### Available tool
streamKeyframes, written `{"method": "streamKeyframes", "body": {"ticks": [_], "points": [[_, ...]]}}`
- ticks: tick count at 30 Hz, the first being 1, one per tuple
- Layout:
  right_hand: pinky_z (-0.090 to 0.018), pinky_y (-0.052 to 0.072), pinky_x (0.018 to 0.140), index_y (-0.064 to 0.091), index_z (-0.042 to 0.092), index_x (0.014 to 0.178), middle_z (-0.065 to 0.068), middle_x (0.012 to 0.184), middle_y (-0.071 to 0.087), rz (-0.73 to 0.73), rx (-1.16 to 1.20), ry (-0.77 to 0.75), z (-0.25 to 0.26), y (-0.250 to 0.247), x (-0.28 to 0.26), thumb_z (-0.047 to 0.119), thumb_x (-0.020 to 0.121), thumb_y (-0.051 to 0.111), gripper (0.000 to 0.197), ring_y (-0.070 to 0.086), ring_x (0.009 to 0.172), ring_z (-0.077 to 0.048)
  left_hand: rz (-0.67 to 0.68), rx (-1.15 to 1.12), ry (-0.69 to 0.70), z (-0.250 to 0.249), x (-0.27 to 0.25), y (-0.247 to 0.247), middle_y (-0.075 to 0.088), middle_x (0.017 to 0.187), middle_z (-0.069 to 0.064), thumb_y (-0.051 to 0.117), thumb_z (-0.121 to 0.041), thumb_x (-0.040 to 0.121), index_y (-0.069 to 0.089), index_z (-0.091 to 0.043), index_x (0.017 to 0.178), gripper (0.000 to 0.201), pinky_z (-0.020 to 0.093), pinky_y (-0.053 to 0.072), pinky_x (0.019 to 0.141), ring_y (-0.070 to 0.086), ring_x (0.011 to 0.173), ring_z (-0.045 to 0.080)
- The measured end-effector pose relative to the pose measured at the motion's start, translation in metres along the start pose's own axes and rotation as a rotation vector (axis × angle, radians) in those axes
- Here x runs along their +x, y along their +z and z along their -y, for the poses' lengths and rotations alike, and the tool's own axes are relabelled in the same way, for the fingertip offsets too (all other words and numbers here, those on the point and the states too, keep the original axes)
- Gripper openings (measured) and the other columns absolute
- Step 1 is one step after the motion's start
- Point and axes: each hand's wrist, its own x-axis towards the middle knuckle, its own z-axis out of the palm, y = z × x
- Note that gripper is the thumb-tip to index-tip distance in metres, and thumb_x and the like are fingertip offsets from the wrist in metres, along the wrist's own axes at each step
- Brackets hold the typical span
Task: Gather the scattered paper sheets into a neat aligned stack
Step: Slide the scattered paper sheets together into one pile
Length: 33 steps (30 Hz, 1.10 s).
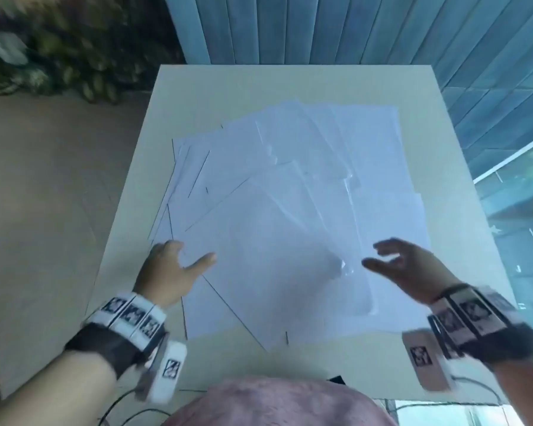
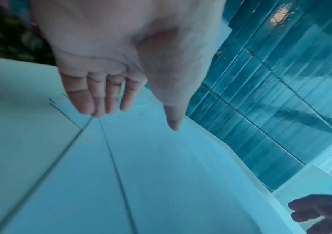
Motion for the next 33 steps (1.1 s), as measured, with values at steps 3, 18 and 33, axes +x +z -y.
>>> {"method": "streamKeyframes", "body": {"ticks": [3,18,33], "points": [[-0.032,0.043,0.092,0.053,0.010,0.127,-0.010,0.129,0.054,-0.116,0.022,0.086,0.012,0.003,0.041,0.052,0.073,0.069,0.071,0.060,0.107,-0.026,-0.015,0.040,-0.192,-0.023,0.029,0.008,0.035,0.140,0.017,0.059,-0.080,0.059,0.036,-0.004,0.139,0.113,0.047,0.038,0.107,0.037,0.131,0.036],[-0.040,0.045,0.094,0.042,0.007,0.126,-0.010,0.125,0.040,-0.178,0.068,0.186,0.053,0.049,0.096,0.056,0.049,0.083,0.099,0.050,0.114,-0.031,-0.100,0.081,-0.167,-0.062,0.064,0.045,0.031,0.132,0.011,0.076,-0.066,0.053,0.035,-0.006,0.130,0.106,0.042,0.040,0.092,0.032,0.120,0.034],[-0.028,0.042,0.085,0.046,0.008,0.125,-0.008,0.122,0.049,-0.142,0.127,0.037,0.072,0.061,0.101,0.032,0.064,0.083,0.075,0.053,0.094,-0.019,-0.167,0.025,0.056,-0.052,0.075,0.042,0.031,0.138,0.006,0.068,-0.065,0.065,0.030,-0.023,0.142,0.095,0.042,0.037,0.103,0.028,0.127,0.033]]}}
